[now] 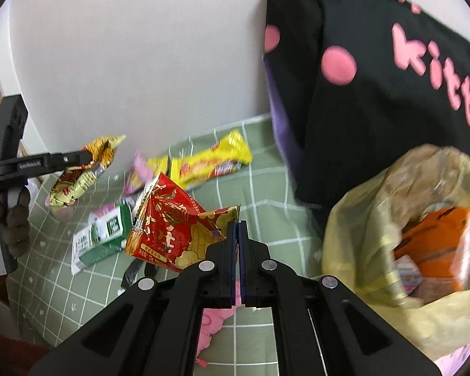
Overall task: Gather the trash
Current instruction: 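Carry both held wrappers over the yellow trash bag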
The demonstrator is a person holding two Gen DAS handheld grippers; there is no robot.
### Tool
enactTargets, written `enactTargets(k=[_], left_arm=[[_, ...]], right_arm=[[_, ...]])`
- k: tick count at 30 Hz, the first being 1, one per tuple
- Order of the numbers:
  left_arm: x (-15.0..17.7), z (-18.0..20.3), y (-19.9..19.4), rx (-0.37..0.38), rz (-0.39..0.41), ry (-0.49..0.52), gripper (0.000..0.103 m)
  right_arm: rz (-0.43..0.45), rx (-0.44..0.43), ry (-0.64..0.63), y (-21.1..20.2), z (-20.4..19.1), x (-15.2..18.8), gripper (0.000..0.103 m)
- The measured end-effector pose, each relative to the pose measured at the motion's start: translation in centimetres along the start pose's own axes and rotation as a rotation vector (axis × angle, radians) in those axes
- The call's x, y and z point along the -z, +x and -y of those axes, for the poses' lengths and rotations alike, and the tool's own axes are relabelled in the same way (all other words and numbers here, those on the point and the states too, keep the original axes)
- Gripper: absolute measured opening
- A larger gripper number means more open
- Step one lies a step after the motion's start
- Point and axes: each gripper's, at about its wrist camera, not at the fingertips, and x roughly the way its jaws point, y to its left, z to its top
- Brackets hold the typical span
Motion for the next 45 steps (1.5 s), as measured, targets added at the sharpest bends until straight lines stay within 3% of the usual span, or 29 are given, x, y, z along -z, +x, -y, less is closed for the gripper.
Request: enactTargets(k=[4, 8, 12, 18, 25, 32, 35, 40, 45], left_arm=[[-2.7, 3.2, -1.4, 0.098, 0.09, 0.025, 0.021], [-4.6, 8.9, -1.4, 0.162, 0.155, 0.133, 0.021], [-5.6, 13.7, -0.9, 0.268, 0.166, 0.204, 0.021], [-5.2, 21.8, 1.5, 0.388, 0.143, 0.333, 0.021], [-4.6, 26.8, 4.6, 0.545, 0.095, 0.33, 0.021], [-4.1, 33.2, 10.1, 0.669, 0.008, 0.323, 0.022], [-2.6, 35.4, 13.6, 0.628, -0.068, 0.379, 0.022], [1.3, 36.8, 19.7, 0.462, -0.261, 0.514, 0.019], [2.2, 37.3, 21.8, 0.407, -0.332, 0.553, 0.018]], right_arm=[[0.074, 0.062, -0.009, -3.0, 0.9, -1.5, 0.003], [0.132, 0.156, -0.017, -6.3, 2.8, -2.6, 0.003], [0.171, 0.259, 0.014, -9.6, 6.0, -3.1, 0.003], [0.196, 0.36, 0.094, -13.2, 10.7, -2.1, 0.003], [0.172, 0.444, 0.173, -15.2, 16.0, -0.2, 0.003], [0.086, 0.449, 0.189, -12.9, 19.9, 1.1, 0.003], [0.058, 0.423, 0.186, -11.5, 20.9, 1.4, 0.003], [0.008, 0.366, 0.139, -9.1, 21.7, 2.0, 0.004], [-0.034, 0.317, 0.122, -7.1, 22.0, 2.4, 0.004]])
